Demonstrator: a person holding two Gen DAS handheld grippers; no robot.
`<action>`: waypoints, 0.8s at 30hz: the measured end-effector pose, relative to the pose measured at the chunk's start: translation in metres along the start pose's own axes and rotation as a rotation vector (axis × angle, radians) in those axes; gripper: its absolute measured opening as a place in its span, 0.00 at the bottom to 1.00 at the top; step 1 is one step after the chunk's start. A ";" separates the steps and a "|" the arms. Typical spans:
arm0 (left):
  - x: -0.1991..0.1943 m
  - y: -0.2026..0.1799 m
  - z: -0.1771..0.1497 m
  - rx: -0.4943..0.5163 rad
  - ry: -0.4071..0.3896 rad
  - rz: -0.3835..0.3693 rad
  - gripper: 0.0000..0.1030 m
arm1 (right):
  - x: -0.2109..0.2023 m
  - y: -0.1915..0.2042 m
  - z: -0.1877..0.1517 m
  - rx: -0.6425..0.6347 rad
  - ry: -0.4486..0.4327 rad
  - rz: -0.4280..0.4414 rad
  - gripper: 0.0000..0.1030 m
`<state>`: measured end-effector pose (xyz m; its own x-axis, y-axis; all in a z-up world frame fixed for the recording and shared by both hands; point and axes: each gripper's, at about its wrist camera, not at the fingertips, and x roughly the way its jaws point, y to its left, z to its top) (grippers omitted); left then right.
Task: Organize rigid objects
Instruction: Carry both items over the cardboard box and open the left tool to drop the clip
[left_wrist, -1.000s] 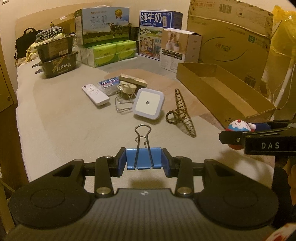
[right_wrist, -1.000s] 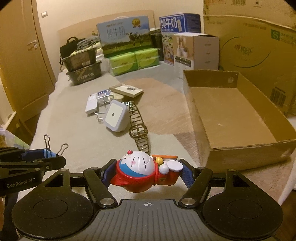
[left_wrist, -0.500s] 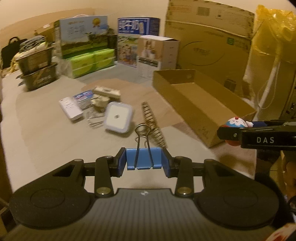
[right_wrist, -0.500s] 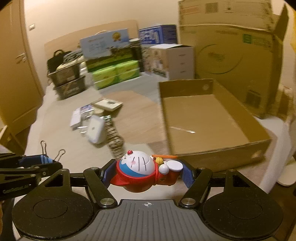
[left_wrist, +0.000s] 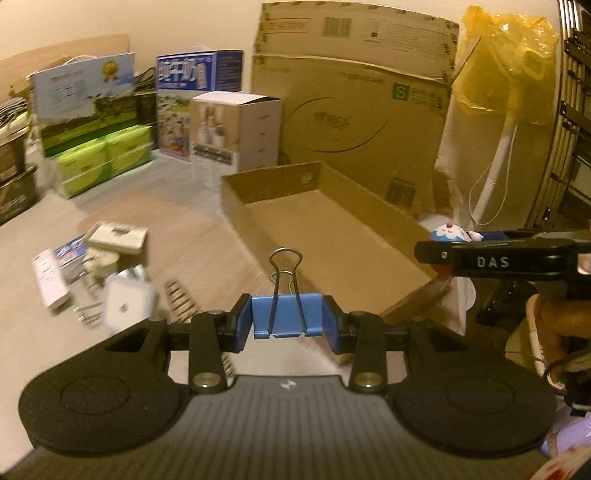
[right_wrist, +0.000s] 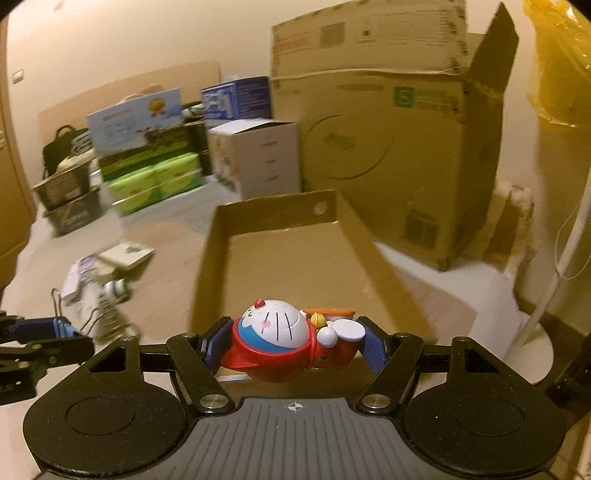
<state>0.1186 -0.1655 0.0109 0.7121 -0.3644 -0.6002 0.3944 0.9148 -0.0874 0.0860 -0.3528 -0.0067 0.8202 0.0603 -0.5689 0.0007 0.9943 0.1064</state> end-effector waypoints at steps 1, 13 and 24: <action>0.005 -0.003 0.002 0.006 0.001 -0.006 0.35 | 0.004 -0.006 0.003 -0.001 -0.001 -0.005 0.69; 0.067 -0.048 0.020 0.109 0.030 -0.084 0.35 | 0.050 -0.054 0.013 0.040 0.047 -0.001 0.69; 0.093 -0.056 0.014 0.132 0.071 -0.084 0.40 | 0.064 -0.069 0.009 0.072 0.050 0.010 0.69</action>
<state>0.1710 -0.2533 -0.0291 0.6326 -0.4214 -0.6498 0.5269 0.8491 -0.0377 0.1439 -0.4180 -0.0431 0.7907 0.0766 -0.6074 0.0348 0.9849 0.1694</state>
